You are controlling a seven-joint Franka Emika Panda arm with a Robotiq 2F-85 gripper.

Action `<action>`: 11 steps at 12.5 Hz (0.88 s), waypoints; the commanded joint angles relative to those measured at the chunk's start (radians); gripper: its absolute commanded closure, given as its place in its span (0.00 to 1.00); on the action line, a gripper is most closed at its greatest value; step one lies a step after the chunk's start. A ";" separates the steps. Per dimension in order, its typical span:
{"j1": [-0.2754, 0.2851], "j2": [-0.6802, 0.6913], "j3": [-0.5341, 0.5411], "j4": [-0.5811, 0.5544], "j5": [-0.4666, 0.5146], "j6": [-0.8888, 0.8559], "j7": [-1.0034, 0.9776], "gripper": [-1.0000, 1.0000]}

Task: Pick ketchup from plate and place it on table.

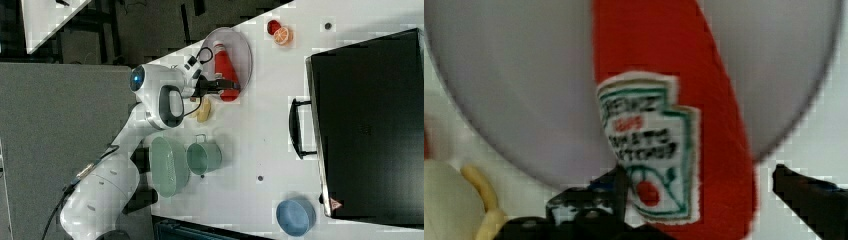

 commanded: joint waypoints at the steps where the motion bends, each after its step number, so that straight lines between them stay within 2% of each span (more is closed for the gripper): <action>1: 0.003 0.027 0.000 0.047 -0.021 0.067 -0.044 0.00; 6: 0.008 0.066 -0.001 0.068 -0.021 0.100 -0.044 0.00; 7: 0.008 0.070 -0.002 0.067 -0.021 0.100 -0.044 0.04; 9: 0.007 0.072 -0.002 0.070 -0.020 0.102 -0.044 0.28; 10: 0.007 0.068 -0.001 0.073 -0.020 0.102 -0.044 0.37; 11: 0.007 0.064 -0.001 0.073 -0.020 0.100 -0.042 0.37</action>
